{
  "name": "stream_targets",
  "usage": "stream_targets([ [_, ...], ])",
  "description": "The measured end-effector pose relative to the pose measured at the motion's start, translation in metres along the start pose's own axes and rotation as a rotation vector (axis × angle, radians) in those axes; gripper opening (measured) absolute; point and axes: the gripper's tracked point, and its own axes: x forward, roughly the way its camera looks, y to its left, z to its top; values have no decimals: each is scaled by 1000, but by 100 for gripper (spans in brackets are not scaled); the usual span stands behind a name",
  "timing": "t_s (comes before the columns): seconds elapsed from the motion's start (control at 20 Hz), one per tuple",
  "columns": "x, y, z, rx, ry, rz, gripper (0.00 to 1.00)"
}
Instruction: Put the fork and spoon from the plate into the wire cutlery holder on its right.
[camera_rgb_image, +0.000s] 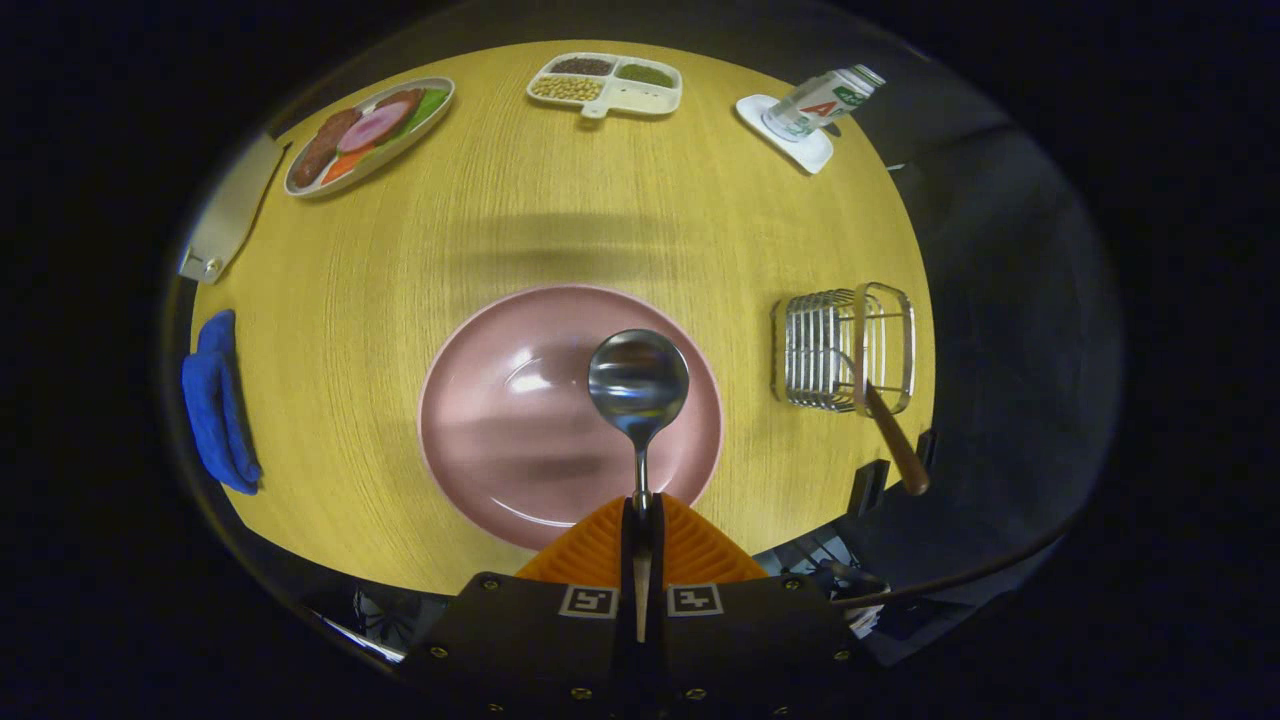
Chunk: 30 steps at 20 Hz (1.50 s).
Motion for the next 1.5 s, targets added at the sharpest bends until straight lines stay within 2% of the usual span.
stream_targets([
  [0.25, -19, -56, 13, 40, 1, -72, 4],
  [0.6, -18, -115, 19, 115, 38, -91, 4],
  [0.95, 3, -156, 20, 159, 103, -53, 4],
  [1.3, 24, -155, 28, 144, 164, 97, 4],
  [1.45, 25, -159, 33, 149, 146, 98, 12],
  [1.5, 23, -161, 34, 152, 138, 96, 18],
])
